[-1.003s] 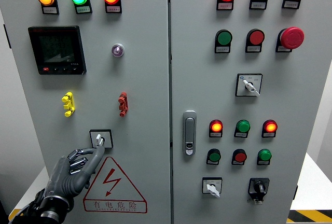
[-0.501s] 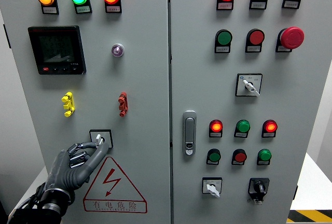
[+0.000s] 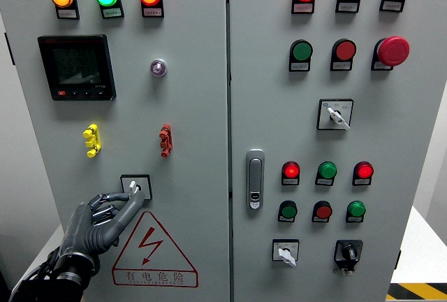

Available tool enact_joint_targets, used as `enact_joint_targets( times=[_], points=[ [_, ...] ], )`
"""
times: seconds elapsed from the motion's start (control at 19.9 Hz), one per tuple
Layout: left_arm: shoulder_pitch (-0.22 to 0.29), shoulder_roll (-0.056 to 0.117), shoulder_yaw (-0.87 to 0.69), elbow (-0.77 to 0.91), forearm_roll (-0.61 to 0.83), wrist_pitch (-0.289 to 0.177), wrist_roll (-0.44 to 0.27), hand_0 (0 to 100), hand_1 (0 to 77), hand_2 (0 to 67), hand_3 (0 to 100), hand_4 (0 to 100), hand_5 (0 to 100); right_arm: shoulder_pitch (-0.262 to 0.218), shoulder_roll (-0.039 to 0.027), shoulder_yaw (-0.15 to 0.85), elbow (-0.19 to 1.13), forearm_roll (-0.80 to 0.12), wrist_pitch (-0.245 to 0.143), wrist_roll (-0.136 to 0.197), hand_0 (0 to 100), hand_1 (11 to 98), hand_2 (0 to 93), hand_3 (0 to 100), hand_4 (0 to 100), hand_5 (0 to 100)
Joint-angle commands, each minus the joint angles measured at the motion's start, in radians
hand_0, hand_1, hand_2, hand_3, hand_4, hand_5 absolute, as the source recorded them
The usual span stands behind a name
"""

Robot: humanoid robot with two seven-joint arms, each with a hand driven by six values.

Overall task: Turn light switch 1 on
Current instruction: 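Grip the white knob of the rotary switch with left fingers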

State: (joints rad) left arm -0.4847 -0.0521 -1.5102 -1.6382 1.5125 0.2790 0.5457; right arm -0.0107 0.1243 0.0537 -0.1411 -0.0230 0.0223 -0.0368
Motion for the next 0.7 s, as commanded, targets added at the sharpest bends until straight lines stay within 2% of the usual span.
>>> enact_joint_targets(
  times=[0.0, 0.35, 0.55, 0.65],
  points=[
    [-0.009, 0.0, 0.002, 0.0, 0.0, 0.0, 0.014, 0, 60.2, 47.1, 95, 100, 100, 0.0, 0.0, 0.0, 0.0, 0.0, -0.001, 0.0, 0, 19.7, 0.0, 20, 19, 11],
    [-0.011, -0.003, 0.004, 0.001, 0.0, 0.012, 0.039, 0, 59.2, 48.5, 95, 100, 100, 0.0, 0.0, 0.0, 0.0, 0.0, 0.001, 0.0, 0, 19.6, 0.0, 20, 19, 11],
    [-0.012, 0.002, 0.005, 0.001, 0.003, 0.02, 0.045, 0, 58.9, 49.0, 95, 100, 100, 0.0, -0.0015, 0.0, 0.0, 0.0, 0.001, 0.0, 0, 19.6, 0.0, 20, 19, 11],
    [-0.018, 0.002, 0.005, 0.005, 0.034, 0.02, 0.062, 0, 58.8, 49.1, 95, 100, 100, 0.0, 0.0, 0.0, 0.0, 0.0, -0.001, 0.0, 0, 19.7, 0.0, 20, 19, 11]
  ],
)
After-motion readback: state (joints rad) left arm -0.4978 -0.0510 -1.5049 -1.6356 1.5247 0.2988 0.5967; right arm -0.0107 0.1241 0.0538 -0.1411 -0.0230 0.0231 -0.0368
